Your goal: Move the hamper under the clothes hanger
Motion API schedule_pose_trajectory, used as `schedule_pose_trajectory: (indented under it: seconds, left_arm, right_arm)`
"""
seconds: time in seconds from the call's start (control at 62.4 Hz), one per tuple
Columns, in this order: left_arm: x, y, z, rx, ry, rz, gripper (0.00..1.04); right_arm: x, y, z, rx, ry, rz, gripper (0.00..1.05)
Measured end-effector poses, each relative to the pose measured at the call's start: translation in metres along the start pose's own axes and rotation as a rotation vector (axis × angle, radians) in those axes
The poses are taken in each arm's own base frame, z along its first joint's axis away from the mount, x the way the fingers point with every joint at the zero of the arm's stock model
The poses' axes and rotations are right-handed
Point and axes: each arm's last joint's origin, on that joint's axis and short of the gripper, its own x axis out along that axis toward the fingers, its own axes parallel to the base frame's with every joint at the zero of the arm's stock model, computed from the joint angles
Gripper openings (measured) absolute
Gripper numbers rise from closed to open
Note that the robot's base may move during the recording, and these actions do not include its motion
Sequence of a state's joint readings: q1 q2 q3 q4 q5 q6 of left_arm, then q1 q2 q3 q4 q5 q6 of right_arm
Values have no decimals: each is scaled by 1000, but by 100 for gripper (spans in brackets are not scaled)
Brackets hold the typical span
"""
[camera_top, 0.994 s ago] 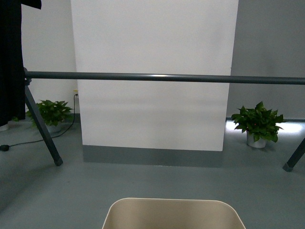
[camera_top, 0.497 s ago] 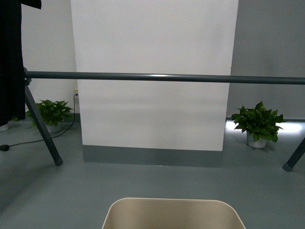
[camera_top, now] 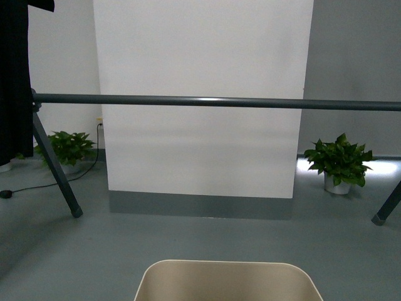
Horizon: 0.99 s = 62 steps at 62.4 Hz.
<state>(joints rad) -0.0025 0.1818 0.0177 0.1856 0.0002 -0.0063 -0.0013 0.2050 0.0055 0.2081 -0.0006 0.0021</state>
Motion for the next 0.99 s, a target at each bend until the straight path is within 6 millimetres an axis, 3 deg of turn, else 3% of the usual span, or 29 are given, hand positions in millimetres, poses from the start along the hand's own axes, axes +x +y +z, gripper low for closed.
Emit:
schedule_pose_trajectory:
  seconds: [0.224, 0.689, 0.754, 0.818, 0.994]
  left_arm:
    - [-11, 0, -3, 0, 6, 0, 3]
    - [-12, 0, -3, 0, 7, 0, 4]
    - [-12, 0, -3, 0, 7, 0, 13]
    - [-12, 0, -3, 0, 7, 0, 29]
    - [-12, 0, -3, 0, 7, 0, 56]
  right_arm:
    - [-7, 0, -4, 0, 27, 0, 2]
    - [-13, 0, -3, -1, 6, 1, 2]
    - [-13, 0, -3, -2, 6, 1, 6]
    - [-13, 0, -3, -2, 6, 1, 22]
    - [-13, 0, -3, -2, 6, 1, 48]
